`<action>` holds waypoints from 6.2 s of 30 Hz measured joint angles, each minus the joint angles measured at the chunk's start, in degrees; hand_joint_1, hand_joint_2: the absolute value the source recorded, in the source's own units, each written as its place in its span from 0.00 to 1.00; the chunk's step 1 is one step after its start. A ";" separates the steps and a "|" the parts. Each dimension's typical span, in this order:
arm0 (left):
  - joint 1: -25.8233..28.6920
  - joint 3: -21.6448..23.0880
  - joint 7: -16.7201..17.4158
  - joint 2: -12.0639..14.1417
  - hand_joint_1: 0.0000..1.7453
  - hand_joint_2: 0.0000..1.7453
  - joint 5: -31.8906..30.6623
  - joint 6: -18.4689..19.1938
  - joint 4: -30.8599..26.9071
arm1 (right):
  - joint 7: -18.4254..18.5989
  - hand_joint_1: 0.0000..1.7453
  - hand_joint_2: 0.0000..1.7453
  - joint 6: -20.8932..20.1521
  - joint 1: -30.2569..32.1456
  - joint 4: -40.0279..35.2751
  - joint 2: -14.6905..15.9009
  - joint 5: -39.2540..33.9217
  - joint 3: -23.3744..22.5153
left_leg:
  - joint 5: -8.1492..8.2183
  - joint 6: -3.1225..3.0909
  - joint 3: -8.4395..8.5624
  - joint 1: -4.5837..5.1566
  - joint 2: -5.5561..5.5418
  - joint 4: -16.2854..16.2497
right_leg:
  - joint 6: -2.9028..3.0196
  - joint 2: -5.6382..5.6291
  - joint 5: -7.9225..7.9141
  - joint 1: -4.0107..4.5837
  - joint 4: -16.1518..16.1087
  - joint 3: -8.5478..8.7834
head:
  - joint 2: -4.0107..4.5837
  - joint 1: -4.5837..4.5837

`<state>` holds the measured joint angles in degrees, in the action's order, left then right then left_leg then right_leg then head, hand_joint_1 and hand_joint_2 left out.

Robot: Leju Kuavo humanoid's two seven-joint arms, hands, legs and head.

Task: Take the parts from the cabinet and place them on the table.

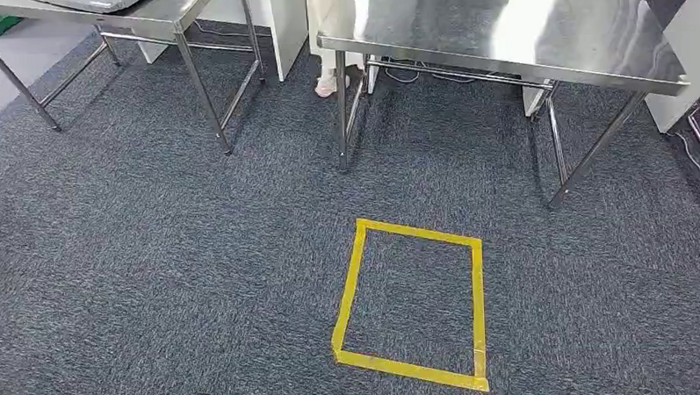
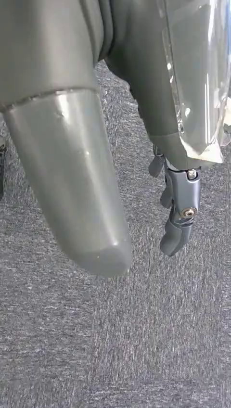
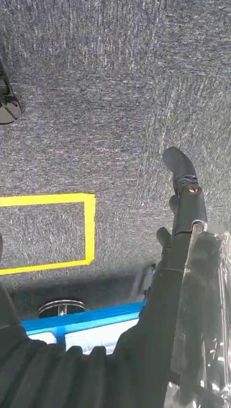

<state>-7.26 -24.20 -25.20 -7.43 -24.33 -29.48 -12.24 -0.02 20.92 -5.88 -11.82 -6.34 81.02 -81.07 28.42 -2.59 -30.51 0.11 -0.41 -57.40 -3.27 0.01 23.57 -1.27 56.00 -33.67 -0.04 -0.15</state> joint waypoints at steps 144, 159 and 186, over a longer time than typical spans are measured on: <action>1.96 -1.36 -1.57 0.68 0.00 0.00 0.33 2.51 0.22 | -0.44 0.00 0.00 -2.90 0.47 0.02 0.15 0.15 1.18 | 0.31 1.78 0.77 -0.68 6.76 0.18 | 2.31 1.73 2.31 -0.65 -0.21 2.61 | 0.00 0.31; 3.51 -3.17 -1.81 1.68 0.00 0.00 1.64 2.91 0.50 | -0.52 0.00 0.00 -3.91 0.34 0.02 0.24 1.16 2.21 | -0.30 0.71 0.08 -1.87 -2.12 0.16 | -0.03 -7.41 0.92 0.04 1.10 -0.44 | 0.00 -0.17; 4.60 -6.14 -3.78 2.01 0.00 0.00 3.48 2.91 0.61 | -1.55 0.00 0.00 -3.72 -0.08 0.02 0.26 2.01 3.67 | 1.12 3.16 -0.58 -2.87 -4.21 -1.84 | 2.60 -6.02 2.16 0.66 2.30 0.61 | 0.00 -0.48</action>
<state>-2.65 -30.34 -28.98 -5.42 -20.85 -26.58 -11.63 -1.57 17.20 -5.97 -11.80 -6.08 83.04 -77.39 29.54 0.57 -31.09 -2.76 -4.63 -59.24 -0.67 -6.01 25.73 -0.61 58.30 -33.07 -0.04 -0.63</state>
